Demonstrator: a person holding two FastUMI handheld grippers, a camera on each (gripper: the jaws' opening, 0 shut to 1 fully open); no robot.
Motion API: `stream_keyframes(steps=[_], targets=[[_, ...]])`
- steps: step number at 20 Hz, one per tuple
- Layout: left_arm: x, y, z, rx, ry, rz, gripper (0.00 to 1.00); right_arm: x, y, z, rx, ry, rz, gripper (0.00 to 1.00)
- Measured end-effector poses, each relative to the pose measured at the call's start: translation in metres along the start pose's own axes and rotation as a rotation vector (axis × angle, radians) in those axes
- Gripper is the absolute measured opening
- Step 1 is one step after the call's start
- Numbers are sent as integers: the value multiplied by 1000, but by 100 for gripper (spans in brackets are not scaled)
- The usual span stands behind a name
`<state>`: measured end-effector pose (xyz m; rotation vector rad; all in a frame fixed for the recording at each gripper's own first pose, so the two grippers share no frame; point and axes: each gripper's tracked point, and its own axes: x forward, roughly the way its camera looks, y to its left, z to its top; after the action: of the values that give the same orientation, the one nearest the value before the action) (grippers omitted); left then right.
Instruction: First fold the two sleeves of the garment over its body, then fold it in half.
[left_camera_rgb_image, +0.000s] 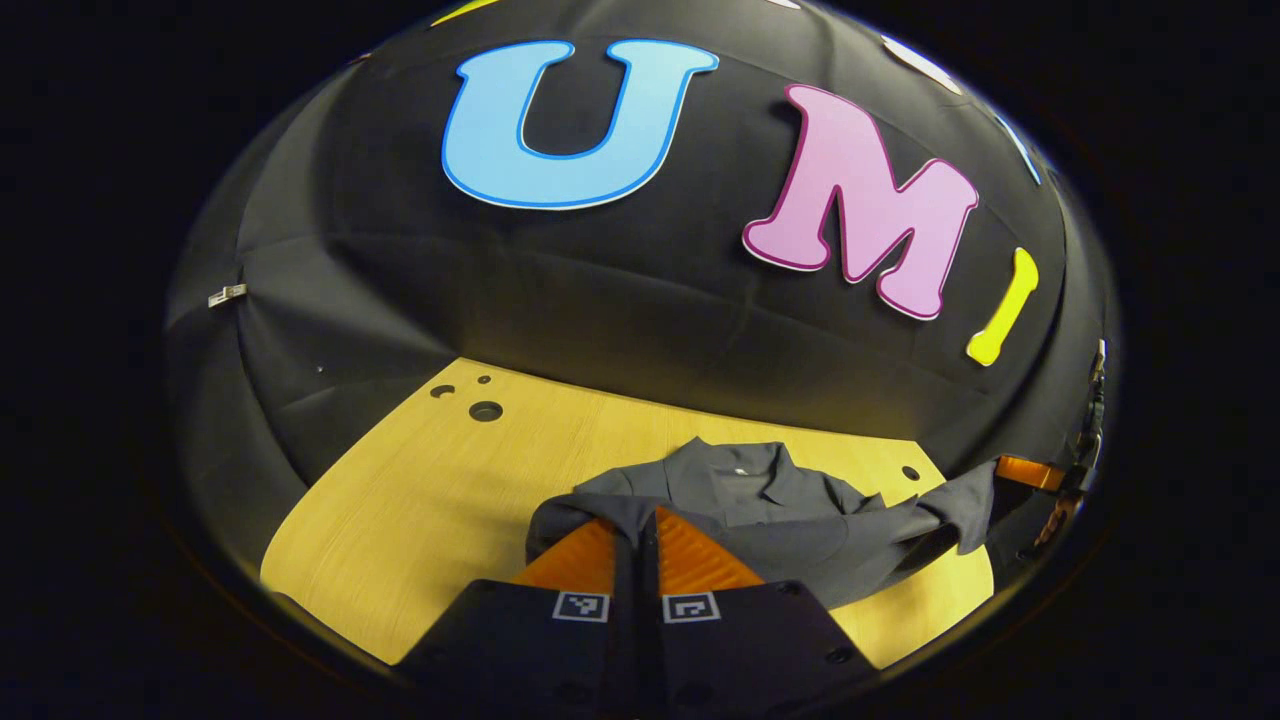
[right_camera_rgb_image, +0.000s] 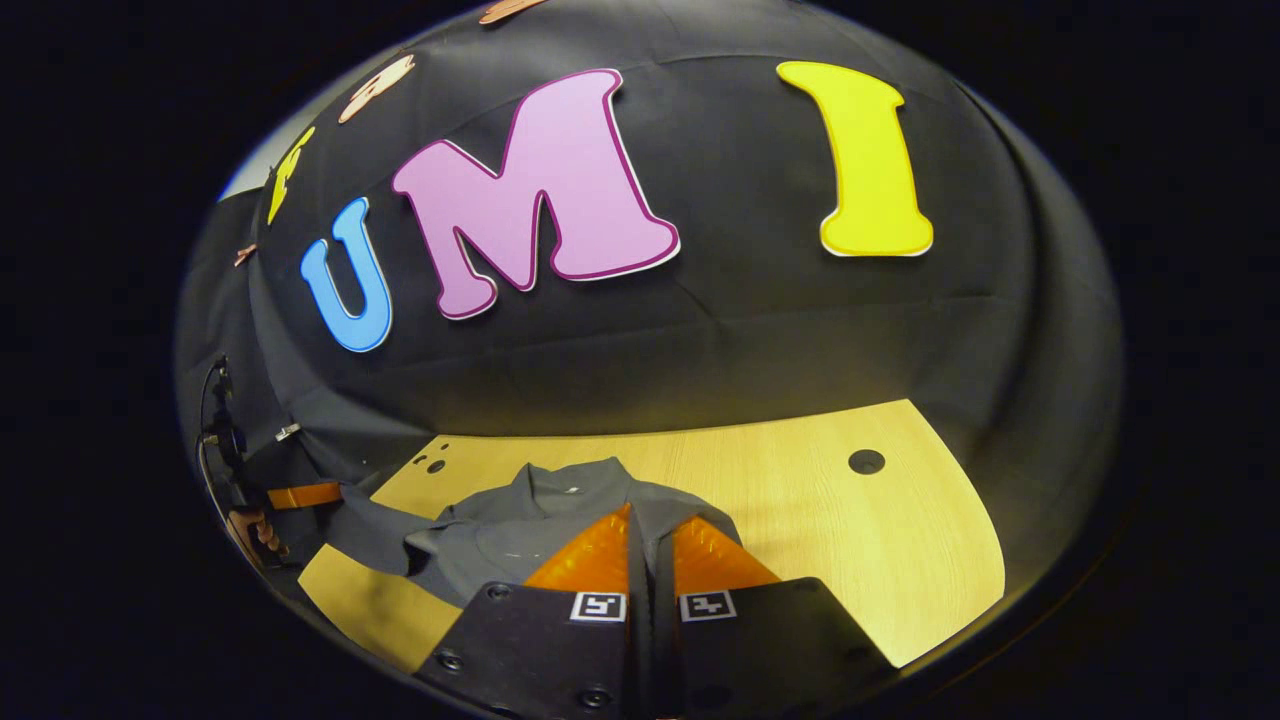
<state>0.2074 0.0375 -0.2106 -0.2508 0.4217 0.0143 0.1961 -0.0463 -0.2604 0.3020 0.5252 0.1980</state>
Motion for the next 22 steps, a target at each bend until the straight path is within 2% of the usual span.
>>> stream_keyframes(steps=[4,9,15,22], targets=[[34,3,5,32,-13,14,5,37,-4,3,-33,1,4,5],[83,12,4,8,-15,34,5,86,-19,-6,-39,8,-3,5],[139,21,-11,58,5,55,5,146,-35,-33,-48,35,-19,5],[193,31,-44,62,30,88,5,204,-56,-76,-44,77,-69,5]])
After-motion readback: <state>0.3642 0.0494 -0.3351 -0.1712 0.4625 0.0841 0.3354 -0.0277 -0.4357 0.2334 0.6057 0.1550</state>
